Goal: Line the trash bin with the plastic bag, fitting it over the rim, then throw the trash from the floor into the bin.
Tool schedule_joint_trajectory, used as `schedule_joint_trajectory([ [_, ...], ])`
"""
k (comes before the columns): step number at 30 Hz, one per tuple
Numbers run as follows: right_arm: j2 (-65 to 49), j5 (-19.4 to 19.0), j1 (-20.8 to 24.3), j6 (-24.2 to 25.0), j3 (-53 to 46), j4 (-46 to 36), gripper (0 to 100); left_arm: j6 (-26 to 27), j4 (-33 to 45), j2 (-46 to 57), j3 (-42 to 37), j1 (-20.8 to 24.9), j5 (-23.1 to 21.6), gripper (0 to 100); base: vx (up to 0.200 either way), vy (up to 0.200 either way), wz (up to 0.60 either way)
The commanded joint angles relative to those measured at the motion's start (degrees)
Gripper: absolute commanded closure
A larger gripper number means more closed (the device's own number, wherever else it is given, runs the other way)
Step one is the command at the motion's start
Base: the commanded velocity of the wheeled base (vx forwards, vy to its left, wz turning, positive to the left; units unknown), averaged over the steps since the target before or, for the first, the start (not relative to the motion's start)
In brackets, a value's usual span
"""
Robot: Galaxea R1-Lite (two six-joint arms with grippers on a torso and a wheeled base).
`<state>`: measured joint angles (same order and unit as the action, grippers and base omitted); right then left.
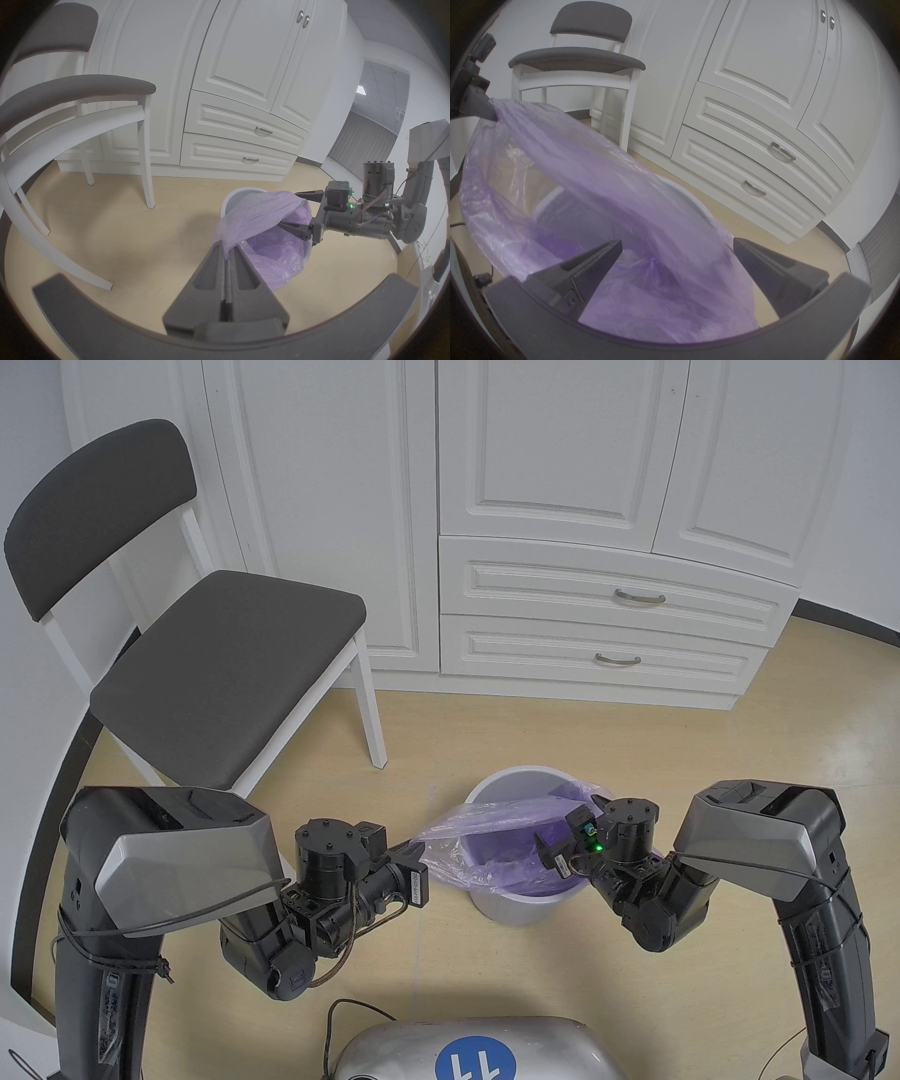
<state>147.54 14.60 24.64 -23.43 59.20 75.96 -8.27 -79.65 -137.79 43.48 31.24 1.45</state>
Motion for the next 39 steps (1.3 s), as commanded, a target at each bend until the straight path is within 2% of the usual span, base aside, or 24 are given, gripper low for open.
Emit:
schedule_joint_trajectory([
  [1,0.90,0.07,-0.12,0.49,2.06,0.24,0,0.00,-0.15,-0.46,-0.07,-0.04,-0.22,100,0.000,0.000,0.00],
  [15,1.87,0.16,-1.35,0.58,5.67,-0.29,0,0.27,-2.88,-0.90,-0.68,0.04,-0.13,100,0.000,0.000,0.00],
  [16,1.87,0.16,-1.26,0.58,5.84,-0.55,0,0.27,-2.96,-0.90,-0.77,0.04,-0.13,0,0.000,0.000,0.00],
  [24,1.96,0.25,-1.17,1.37,7.60,-2.31,0,0.44,-3.14,-0.37,-1.82,0.13,-1.19,0,0.000,0.000,0.00],
  [25,2.05,0.25,-1.08,1.63,8.04,-2.57,100,0.44,-3.32,-0.37,-1.82,0.13,-1.36,0,0.000,0.000,0.00],
  [27,2.05,0.51,-0.99,3.48,8.83,-2.92,100,0.53,-4.19,-0.46,-2.18,0.04,-1.45,0,0.000,0.000,0.00],
  [33,0.82,0.51,-1.35,3.92,8.21,-2.40,100,0.71,-4.63,-0.46,-3.05,-0.22,-2.68,0,0.000,0.000,0.00],
  [38,-0.41,0.51,-1.61,4.27,7.60,-2.04,100,1.50,-4.46,-0.99,-3.41,-2.77,-4.70,0,0.000,0.000,0.00],
  [39,-0.77,0.51,-1.61,4.36,7.42,-1.96,100,2.55,-4.46,-0.99,-4.02,-4.17,-6.28,0,0.000,0.000,0.00],
])
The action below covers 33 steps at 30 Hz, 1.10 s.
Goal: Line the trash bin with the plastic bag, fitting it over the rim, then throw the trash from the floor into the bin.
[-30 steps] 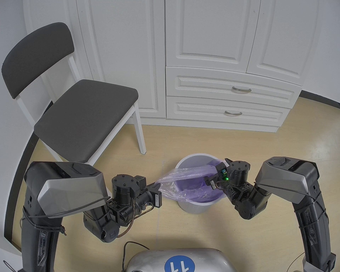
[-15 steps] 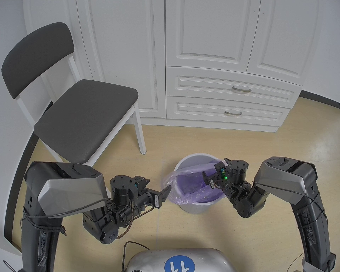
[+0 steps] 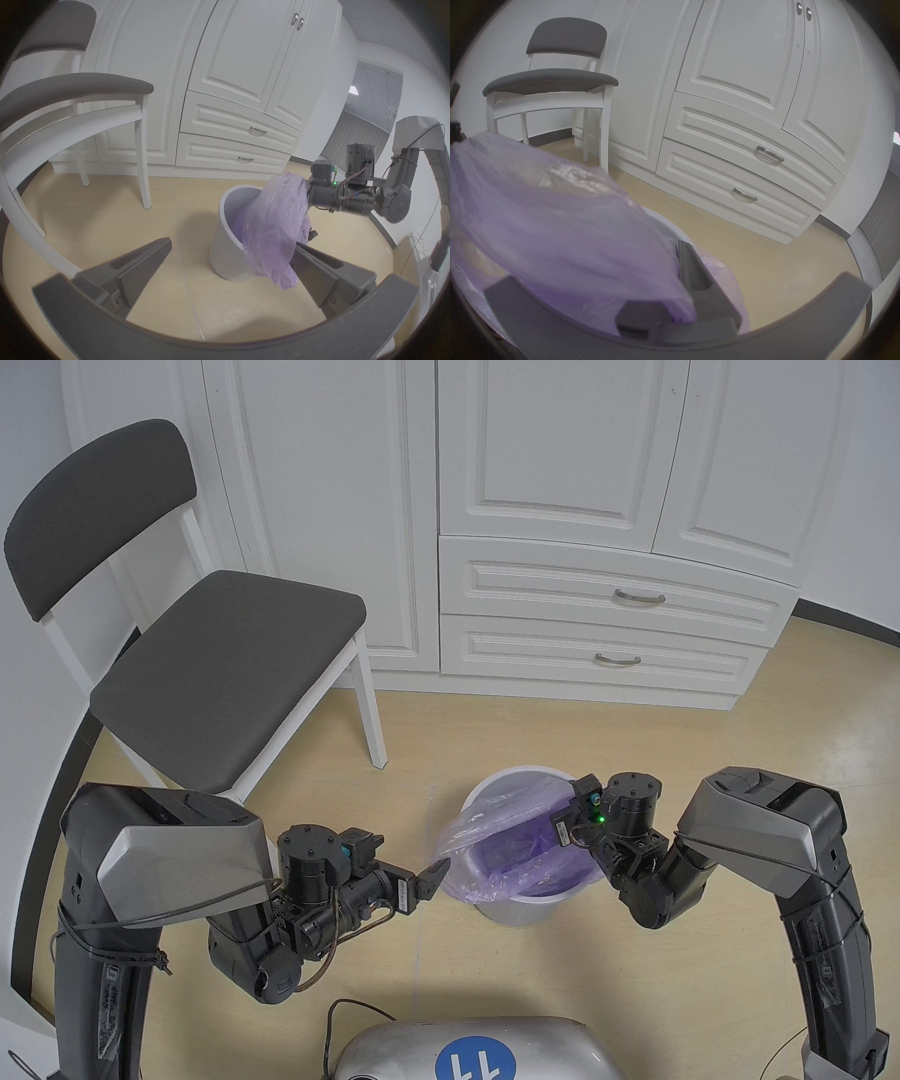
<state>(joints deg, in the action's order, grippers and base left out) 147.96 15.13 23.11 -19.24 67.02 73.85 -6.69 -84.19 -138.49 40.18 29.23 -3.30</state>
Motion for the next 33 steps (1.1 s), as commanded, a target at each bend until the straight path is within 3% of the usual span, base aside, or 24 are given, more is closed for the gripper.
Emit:
schedule_joint_trajectory([
  [1,-1.27,-0.01,-0.09,0.25,-0.31,0.24,100,1.42,0.08,-0.29,-1.33,-2.78,-2.23,0,0.000,0.000,0.00],
  [8,-1.71,-0.36,-0.09,0.52,3.38,-3.98,100,3.70,1.92,-1.17,-1.86,-6.38,-5.05,0,0.000,0.000,0.00],
  [14,-0.65,-1.59,0.18,-0.10,17.00,-18.83,100,3.79,4.56,-1.26,-0.54,-8.05,-5.13,0,0.000,0.000,0.00],
  [26,7.70,-2.30,-0.17,-6.43,45.56,-44.67,100,3.88,4.12,1.90,-1.60,-7.96,-5.22,0,0.000,0.000,0.00],
  [33,10.07,-2.30,-0.53,-8.10,47.57,-50.82,100,3.97,3.94,5.42,-3.44,-7.70,-6.28,0,0.000,0.000,0.00],
])
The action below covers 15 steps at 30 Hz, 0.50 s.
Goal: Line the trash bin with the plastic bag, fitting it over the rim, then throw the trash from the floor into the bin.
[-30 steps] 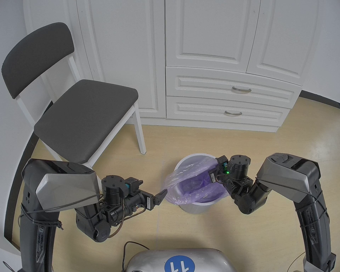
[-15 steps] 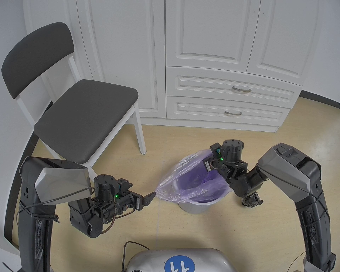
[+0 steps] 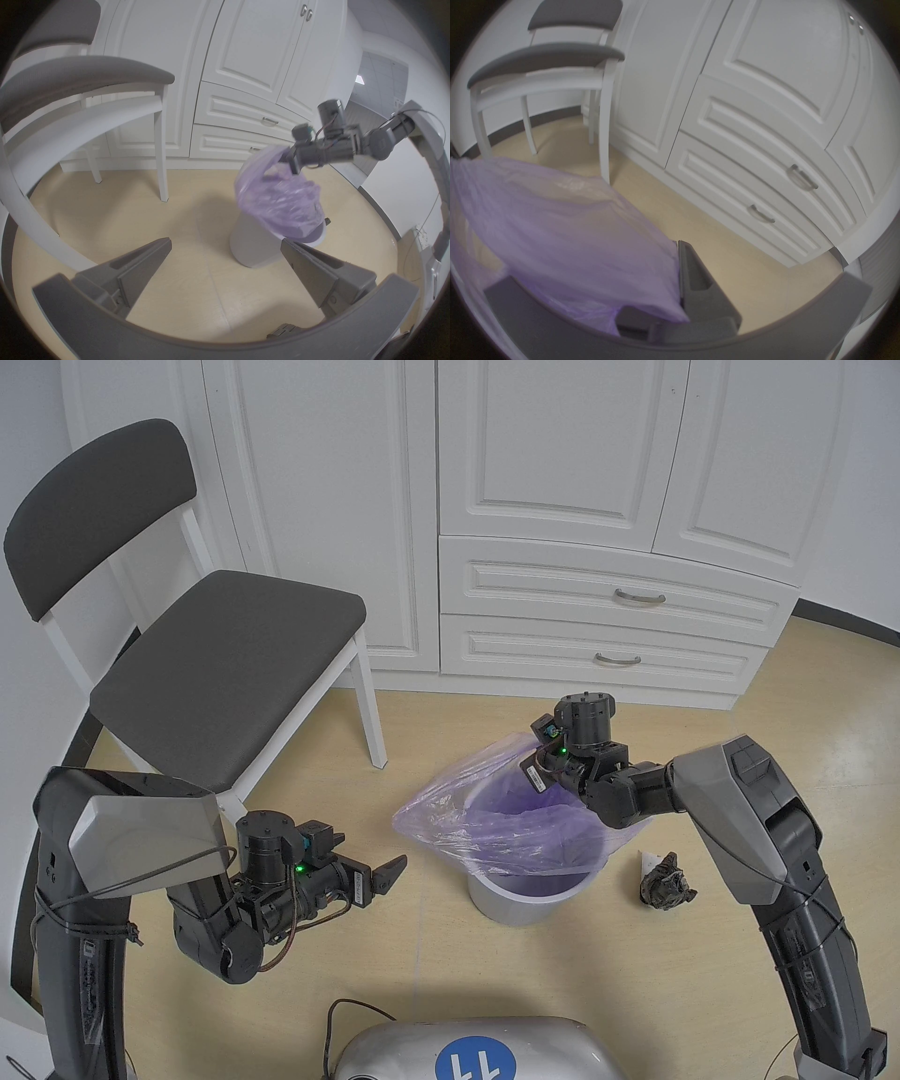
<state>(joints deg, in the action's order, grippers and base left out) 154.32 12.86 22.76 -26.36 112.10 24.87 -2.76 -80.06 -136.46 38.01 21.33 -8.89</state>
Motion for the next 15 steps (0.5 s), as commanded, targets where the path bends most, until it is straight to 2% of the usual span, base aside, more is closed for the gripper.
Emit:
schedule_joint_trajectory([
  [1,3.97,-0.03,-0.17,-1.24,2.49,-2.46,100,-0.06,-0.19,5.06,-2.59,0.20,-2.28,0,0.000,0.000,0.00],
  [10,4.06,0.59,-0.17,-0.71,2.49,2.90,100,1.26,-0.63,8.76,-5.14,1.25,-3.24,0,0.000,0.000,0.00],
  [11,3.88,0.67,-0.17,-0.71,2.49,3.78,0,1.70,-0.63,8.93,-5.31,1.69,-3.24,0,0.000,0.000,0.00],
  [15,3.44,0.76,0.36,1.04,2.49,7.04,0,1.88,-2.21,8.40,-4.35,3.63,-2.80,0,0.000,0.000,0.00],
])
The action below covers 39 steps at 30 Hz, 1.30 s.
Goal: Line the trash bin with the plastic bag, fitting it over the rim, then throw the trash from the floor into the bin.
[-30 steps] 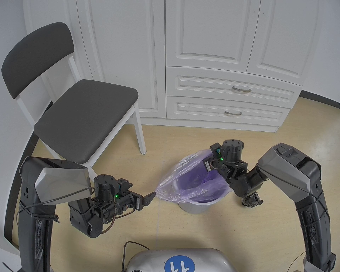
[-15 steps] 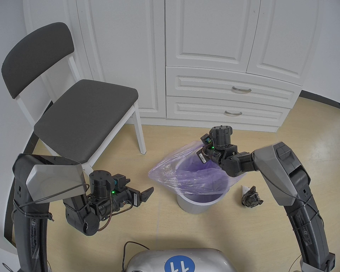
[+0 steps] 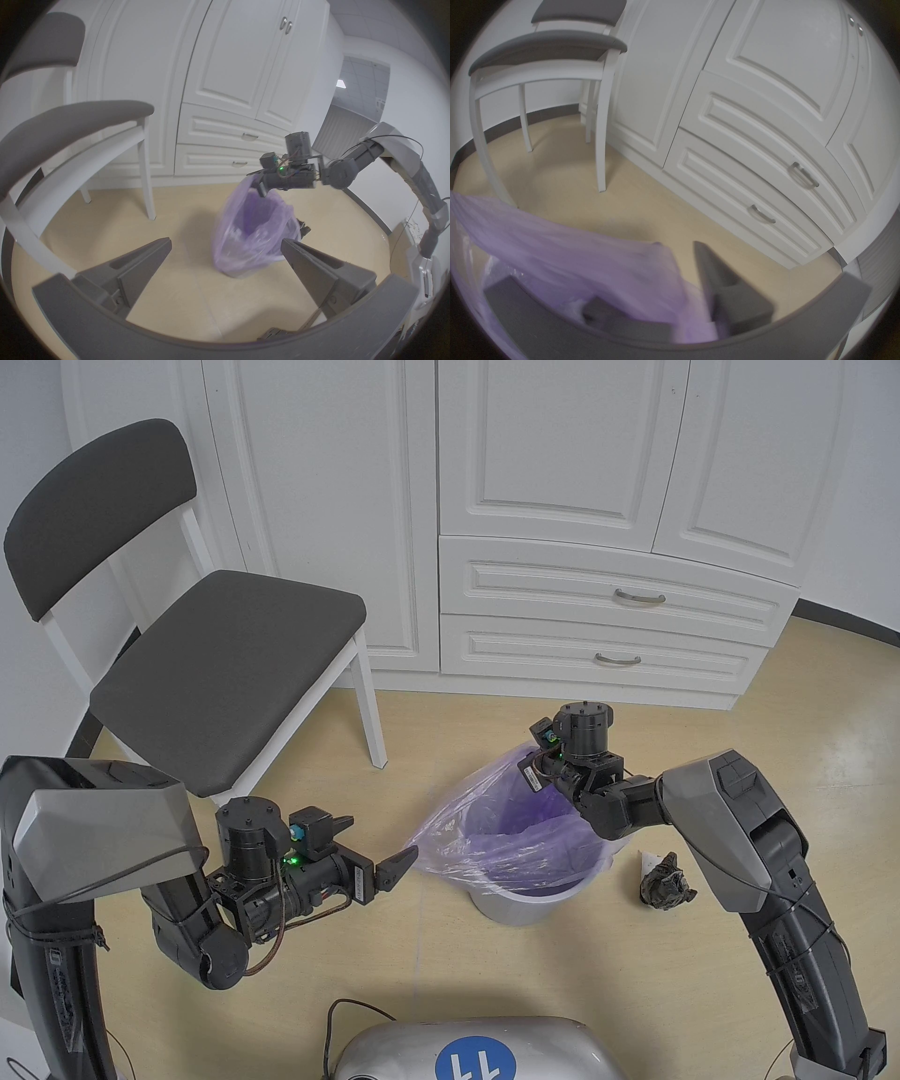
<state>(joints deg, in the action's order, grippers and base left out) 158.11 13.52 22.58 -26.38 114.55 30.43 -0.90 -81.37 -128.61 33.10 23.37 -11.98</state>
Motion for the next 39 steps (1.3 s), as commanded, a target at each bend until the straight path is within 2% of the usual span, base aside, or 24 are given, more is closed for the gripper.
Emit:
schedule_joint_trajectory([
  [1,-0.52,0.10,0.54,1.33,0.04,1.74,0,-0.06,-0.81,0.47,1.00,1.86,0.29,0,0.000,0.000,0.00],
  [4,-3.42,-0.07,0.80,1.77,-2.93,1.65,0,-0.06,0.25,-0.41,3.64,3.61,0.82,0,0.000,0.000,0.00],
  [5,-6.76,-0.69,1.15,2.56,-9.35,2.00,0,0.11,1.48,-0.85,5.93,4.84,1.52,0,0.000,0.000,0.00],
  [7,-8.26,-0.78,1.59,3.79,-12.16,2.44,0,0.11,3.59,-0.85,8.04,5.55,2.23,0,0.000,0.000,0.00],
  [8,-9.75,-0.60,2.38,7.13,-14.80,3.94,0,0.11,9.30,-0.85,12.25,6.43,3.63,0,0.000,0.000,0.00],
  [9,-9.75,-0.60,2.38,7.13,-14.80,3.94,0,0.11,9.30,-0.85,12.25,6.43,3.63,0,0.000,0.000,0.00],
  [10,-11.16,-0.34,2.74,10.65,-17.61,6.75,0,0.02,18.00,-0.76,18.41,7.74,6.27,0,0.000,0.000,0.00],
  [12,-11.51,-0.34,2.74,11.18,-18.49,7.37,0,0.02,20.38,-0.94,20.25,8.36,7.15,0,0.000,0.000,0.00],
  [13,-13.00,-0.16,2.47,12.14,-22.09,8.24,0,0.02,28.20,-1.64,26.67,10.12,9.52,0,0.000,0.000,0.00],
  [19,-12.65,0.19,2.82,20.05,-24.91,9.74,0,1.25,48.24,-7.36,44.25,13.90,12.07,0,0.000,0.000,0.00],
  [22,-12.21,0.10,2.74,22.25,-25.17,11.50,0,3.71,56.67,-12.54,54.44,14.16,17.34,0,0.000,0.000,0.00],
  [24,-12.21,0.19,2.38,22.60,-25.61,12.38,0,3.98,58.61,-14.04,57.52,14.16,19.01,0,0.000,0.000,0.00],
  [25,-12.83,0.19,1.77,22.69,-27.63,14.48,0,4.07,61.33,-16.06,62.18,14.07,20.51,0,0.000,0.000,0.00],
  [27,-13.62,0.19,0.80,22.69,-29.65,15.98,0,3.98,63.62,-17.02,64.20,13.81,20.77,0,0.000,0.000,0.00],
  [39,-14.32,-0.16,-2.54,22.16,-31.85,17.47,0,3.45,63.88,-19.05,65.96,11.00,20.86,0,0.000,0.000,0.00],
])
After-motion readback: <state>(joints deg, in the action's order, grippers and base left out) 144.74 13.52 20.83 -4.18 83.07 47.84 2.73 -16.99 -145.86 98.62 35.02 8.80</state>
